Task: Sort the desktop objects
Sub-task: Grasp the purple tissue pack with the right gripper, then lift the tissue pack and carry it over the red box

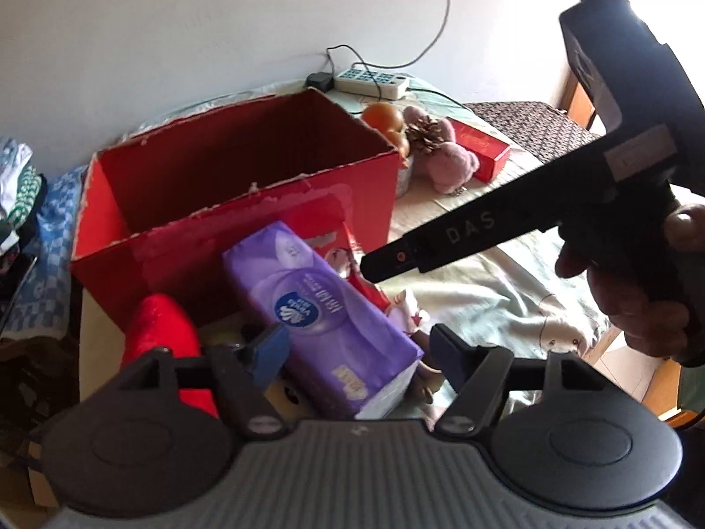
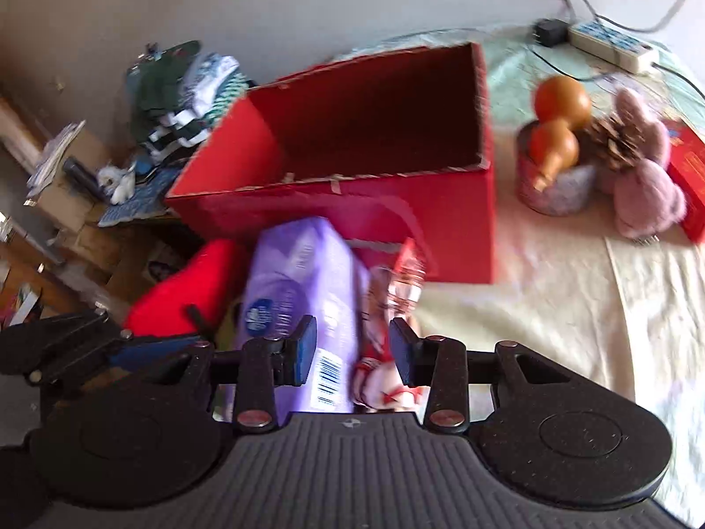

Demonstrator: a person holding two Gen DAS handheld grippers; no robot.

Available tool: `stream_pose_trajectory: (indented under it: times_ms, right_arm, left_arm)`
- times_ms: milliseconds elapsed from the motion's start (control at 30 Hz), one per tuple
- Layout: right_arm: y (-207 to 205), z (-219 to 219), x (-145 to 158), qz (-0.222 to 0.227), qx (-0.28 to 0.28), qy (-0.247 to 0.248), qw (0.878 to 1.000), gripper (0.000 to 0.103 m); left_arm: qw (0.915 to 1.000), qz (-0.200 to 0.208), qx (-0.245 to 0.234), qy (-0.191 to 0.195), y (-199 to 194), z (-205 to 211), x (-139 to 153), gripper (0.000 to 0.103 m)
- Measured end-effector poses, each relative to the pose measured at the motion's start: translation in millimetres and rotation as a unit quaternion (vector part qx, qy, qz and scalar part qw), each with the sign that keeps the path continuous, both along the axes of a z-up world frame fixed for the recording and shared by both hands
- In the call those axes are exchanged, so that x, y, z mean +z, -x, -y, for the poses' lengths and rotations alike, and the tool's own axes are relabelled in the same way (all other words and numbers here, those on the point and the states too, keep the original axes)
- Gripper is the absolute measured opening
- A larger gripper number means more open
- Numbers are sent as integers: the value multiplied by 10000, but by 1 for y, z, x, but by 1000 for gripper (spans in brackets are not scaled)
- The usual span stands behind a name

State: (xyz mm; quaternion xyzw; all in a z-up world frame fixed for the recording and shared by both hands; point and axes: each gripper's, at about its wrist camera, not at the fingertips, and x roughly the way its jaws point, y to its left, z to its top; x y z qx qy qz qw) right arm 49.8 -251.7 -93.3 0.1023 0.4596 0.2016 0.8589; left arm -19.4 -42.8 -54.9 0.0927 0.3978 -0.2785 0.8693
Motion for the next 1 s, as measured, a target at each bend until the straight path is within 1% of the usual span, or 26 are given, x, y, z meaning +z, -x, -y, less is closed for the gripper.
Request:
stream_pose_trajectory:
  times_ms: [33,100,167,200,267,333,367,400,467,500,567,667,700,767,800,833,867,933,1000]
  right_arm:
    - [-3,-6,0,-3,122,-3,9999,45]
    - [-11,-16,-2,-34,280,-31,9996,49]
    - [-19,-25,-6,-92,351,-46,9993,59]
    - [-24,-28,-10,-143,402,-60,9991,61]
    - [-34,-35,-18,-258,495,-74,9984,61]
    - [-42,-41,-28,-414,592,-136,9973,61]
    - [-45,-42,-32,-475,618,-194,9968,64]
    - [-49,-40,-37,-577,605,-316,9960,66]
    - [-56,-32,-45,-798,566,-585,9935,65]
    - [-56,-31,-46,-824,598,-622,9929,64]
    - [-56,-29,-46,-826,681,-646,9922,63]
    - [-57,-26,-47,-864,740,-744,9907,63]
    - [-58,-25,-48,-890,746,-795,9900,64]
    - [-59,-23,-52,-954,744,-884,9887,69]
    - [-59,-22,-53,-966,737,-920,9883,69]
    - [-59,-20,-53,-973,728,-954,9880,68]
    - [-58,-18,-53,-980,720,-989,9876,66]
    - [-56,-15,-50,-954,717,-1061,9872,63]
    - [-49,-10,-43,-871,734,-1137,9870,62]
  left_arm:
    - [9999,-55,119,20,-3,-3,-2,84]
    - [9993,-197,311,67,-8,-5,-6,84]
    - [9987,-324,388,113,-12,-1,-13,85]
    - [9983,-384,415,134,-14,1,-17,85]
    - [9982,-378,442,158,-16,7,-21,82]
    - [9980,-396,471,131,-20,14,-27,72]
    - [9980,-387,491,117,-22,17,-30,71]
    - [9978,-378,535,133,-24,17,-32,74]
    - [9968,-404,672,179,-27,17,-36,75]
    - [9966,-386,710,154,-27,20,-38,76]
    - [9968,-291,741,4,-26,27,-41,78]
    - [9969,-185,742,-199,-24,34,-52,88]
    - [9969,-165,720,-279,-24,37,-56,93]
    - [9964,-41,688,-493,-20,46,-62,94]
    - [9959,30,681,-600,-18,51,-62,92]
    - [9953,79,689,-671,-17,55,-61,86]
    - [9951,77,709,-682,-17,56,-59,84]
    - [9952,-15,765,-607,-18,55,-54,82]
    - [9956,-80,818,-443,-16,52,-44,76]
